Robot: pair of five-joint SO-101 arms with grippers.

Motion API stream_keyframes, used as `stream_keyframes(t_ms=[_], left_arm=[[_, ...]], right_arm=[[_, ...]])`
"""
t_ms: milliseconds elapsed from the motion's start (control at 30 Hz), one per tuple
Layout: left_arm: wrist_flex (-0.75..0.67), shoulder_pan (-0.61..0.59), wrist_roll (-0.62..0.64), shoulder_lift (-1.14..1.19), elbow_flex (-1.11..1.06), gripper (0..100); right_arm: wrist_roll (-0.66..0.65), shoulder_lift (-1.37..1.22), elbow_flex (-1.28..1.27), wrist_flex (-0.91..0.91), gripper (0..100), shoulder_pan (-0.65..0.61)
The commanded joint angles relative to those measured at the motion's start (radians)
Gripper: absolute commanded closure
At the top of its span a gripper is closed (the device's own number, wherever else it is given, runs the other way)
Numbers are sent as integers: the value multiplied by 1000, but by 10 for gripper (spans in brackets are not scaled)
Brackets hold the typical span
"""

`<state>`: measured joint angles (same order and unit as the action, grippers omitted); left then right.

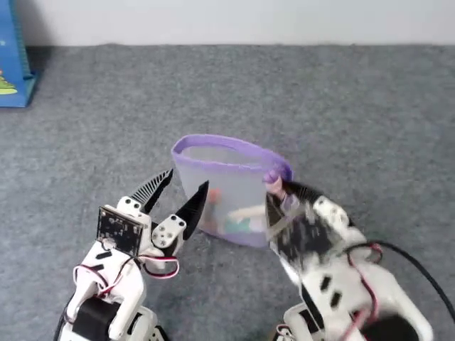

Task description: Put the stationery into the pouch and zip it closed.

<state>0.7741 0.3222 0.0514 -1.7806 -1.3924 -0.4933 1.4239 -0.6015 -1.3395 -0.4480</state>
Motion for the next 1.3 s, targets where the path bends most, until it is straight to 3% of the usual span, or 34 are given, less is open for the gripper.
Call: stream_keyframes(t_ms=[0, 200, 367, 567, 800, 1100, 1267], left_arm=[[-69, -12, 41, 34, 1, 790], [-114, -14, 66, 71, -1, 790], [-72, -17, 58, 86, 19, 790], [218, 23, -18, 86, 168, 780], [480, 213, -40, 86, 312, 705], [473, 236, -37, 86, 303, 703], [414, 238, 58, 86, 274, 703]], right_arm=[[3, 33, 14, -31, 988, -54], [5, 41, 14, -94, 988, -176], [3, 42, 14, -125, 988, -234], [-25, 42, 25, -127, 988, -239], [-23, 41, 144, -143, 988, -237], [6, 33, 287, -143, 988, -243], [43, 31, 305, -159, 988, -329]])
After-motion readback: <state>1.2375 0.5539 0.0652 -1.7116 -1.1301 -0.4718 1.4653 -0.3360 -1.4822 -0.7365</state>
